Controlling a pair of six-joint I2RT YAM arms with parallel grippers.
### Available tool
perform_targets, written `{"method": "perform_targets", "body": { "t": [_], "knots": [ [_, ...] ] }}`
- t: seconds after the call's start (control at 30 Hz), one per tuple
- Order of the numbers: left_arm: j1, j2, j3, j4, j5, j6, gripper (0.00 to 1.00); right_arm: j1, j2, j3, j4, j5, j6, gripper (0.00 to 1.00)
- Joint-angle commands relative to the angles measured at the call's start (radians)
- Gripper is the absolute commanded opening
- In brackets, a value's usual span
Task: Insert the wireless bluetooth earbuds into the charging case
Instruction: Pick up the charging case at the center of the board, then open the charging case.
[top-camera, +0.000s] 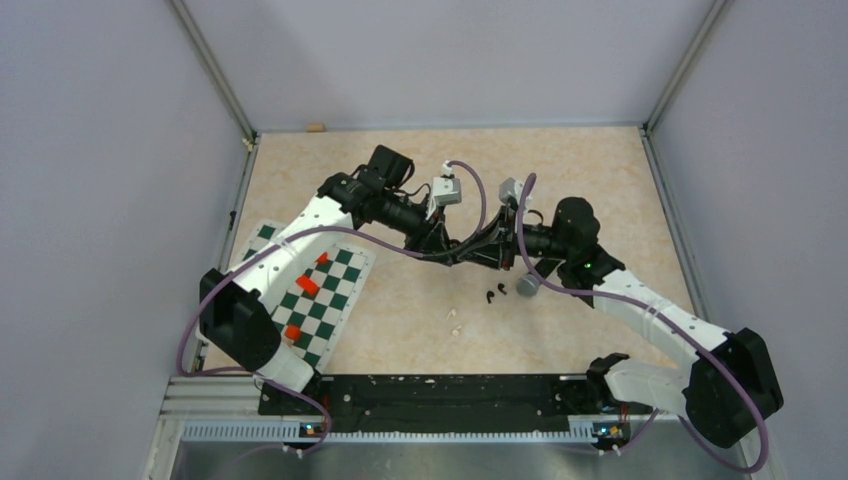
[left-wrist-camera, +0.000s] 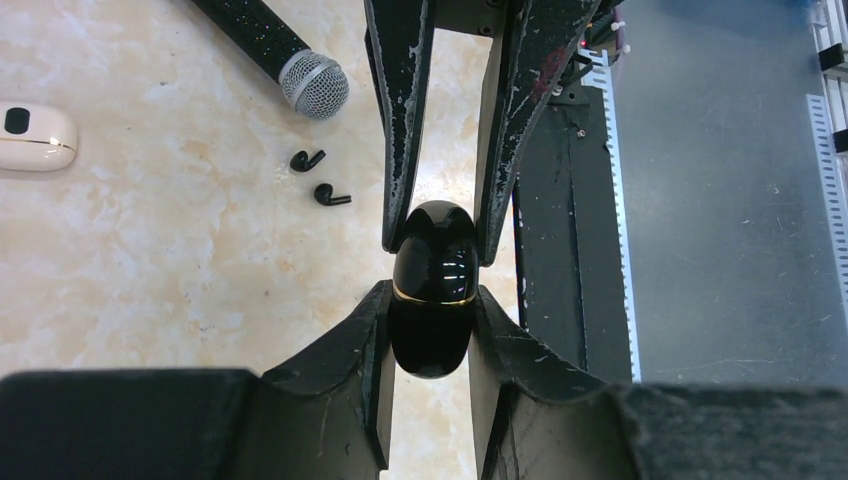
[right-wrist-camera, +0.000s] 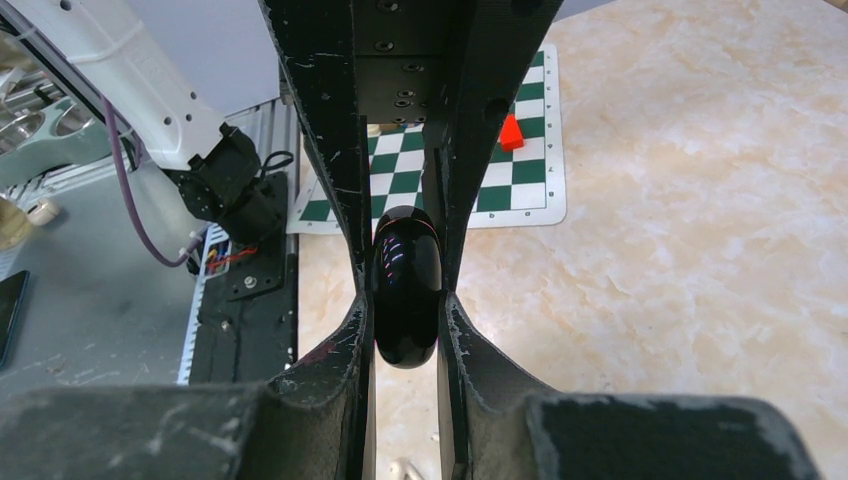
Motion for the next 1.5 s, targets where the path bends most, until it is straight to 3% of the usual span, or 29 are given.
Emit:
{"method": "perform_targets", "body": {
  "t": [0.0,0.23,0.67,0.8,0.97,1.13,1.23,1.47],
  "knots": [
    [-0.003,-0.025,-0.006,0.022,0.025,-0.001,0.12,-0.010,-0.024,-0.001,0.049,0.034,-0.020,0.16],
    [-0.004,-0.027,-0.014,0.020,0.027,0.007,0.01,-0.034,-0.043,0.000,0.035,0.054,-0.039,0.40],
    [-0.004,-0.043,-0.023,0.020,0.019,0.014,0.00,-0.072,-0.064,0.008,0.000,0.109,-0.073,0.49],
    [-0.002,-0.054,-0.028,0.024,-0.004,0.016,0.00,-0.086,-0.091,0.041,-0.046,0.060,-0.078,0.57],
    [0.015,-0.084,-0.026,0.039,-0.053,0.013,0.00,-0.089,-0.104,0.180,-0.255,-0.007,-0.170,0.71],
    [0.087,-0.148,-0.023,0.040,-0.061,0.016,0.00,-0.089,-0.076,0.242,-0.487,0.043,-0.367,0.73],
    [0.158,-0.204,-0.061,0.054,-0.038,0.030,0.00,-0.088,-0.058,0.208,-0.487,0.071,-0.406,0.73],
    [0.363,-0.332,-0.339,0.285,0.140,-0.028,0.00,-0.075,-0.021,0.088,-0.360,0.072,-0.427,0.73]
  ]
}}
